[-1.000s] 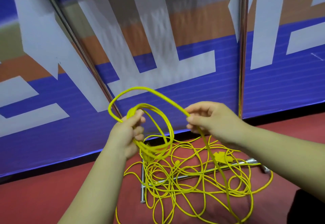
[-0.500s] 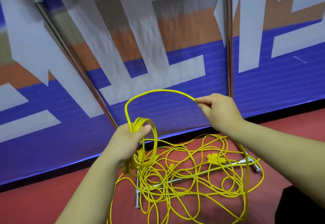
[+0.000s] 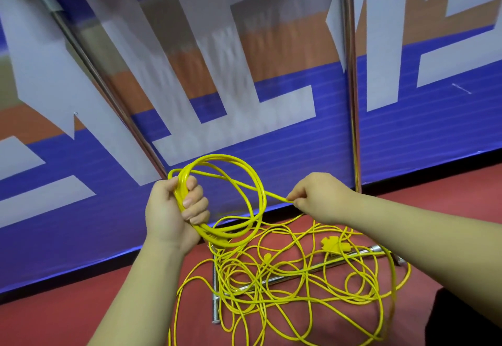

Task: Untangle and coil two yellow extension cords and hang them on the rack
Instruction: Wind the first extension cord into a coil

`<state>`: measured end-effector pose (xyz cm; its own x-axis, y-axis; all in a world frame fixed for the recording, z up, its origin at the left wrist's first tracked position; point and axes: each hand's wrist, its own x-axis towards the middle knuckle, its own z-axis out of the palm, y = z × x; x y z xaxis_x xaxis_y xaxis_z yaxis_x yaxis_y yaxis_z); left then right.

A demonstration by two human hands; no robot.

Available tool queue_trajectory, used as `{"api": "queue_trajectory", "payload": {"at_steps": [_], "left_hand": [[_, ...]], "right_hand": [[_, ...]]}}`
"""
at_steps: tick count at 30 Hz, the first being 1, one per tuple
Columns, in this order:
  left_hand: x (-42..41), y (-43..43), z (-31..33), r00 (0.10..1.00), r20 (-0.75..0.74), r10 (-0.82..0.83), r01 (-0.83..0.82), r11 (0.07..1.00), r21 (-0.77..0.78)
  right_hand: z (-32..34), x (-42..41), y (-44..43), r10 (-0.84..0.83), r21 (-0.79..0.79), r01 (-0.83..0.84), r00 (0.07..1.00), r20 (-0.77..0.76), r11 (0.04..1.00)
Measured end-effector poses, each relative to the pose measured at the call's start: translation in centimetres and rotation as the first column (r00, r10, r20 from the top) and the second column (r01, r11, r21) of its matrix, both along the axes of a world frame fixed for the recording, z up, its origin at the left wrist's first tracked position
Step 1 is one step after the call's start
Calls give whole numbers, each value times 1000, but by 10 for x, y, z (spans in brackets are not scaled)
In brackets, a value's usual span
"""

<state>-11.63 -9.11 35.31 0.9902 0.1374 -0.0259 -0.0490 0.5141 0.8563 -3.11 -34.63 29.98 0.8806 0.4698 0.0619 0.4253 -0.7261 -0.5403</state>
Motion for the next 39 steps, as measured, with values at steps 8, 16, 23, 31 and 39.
{"api": "queue_trajectory", "payload": {"at_steps": [8, 16, 23, 31, 39], "left_hand": [[6, -1, -7, 996, -47, 81, -84, 994, -75], [6, -30, -27, 969, -64, 239, -187, 875, 446], [4, -68, -40, 986, -137, 95, 2, 813, 582], [6, -82, -45, 981, -187, -50, 160, 750, 642], [18, -47, -20, 995, -41, 90, -58, 870, 490]], "right_hand": [[12, -24, 6, 203, -109, -218, 970, -133, 970], [18, -23, 1, 26, 338, 44, 980, -200, 940], [34, -28, 0, 139, 576, 105, 921, -363, 811], [45, -27, -6, 241, 757, 210, 867, -437, 619], [44, -16, -30, 363, 739, 74, 835, -413, 670]]}}
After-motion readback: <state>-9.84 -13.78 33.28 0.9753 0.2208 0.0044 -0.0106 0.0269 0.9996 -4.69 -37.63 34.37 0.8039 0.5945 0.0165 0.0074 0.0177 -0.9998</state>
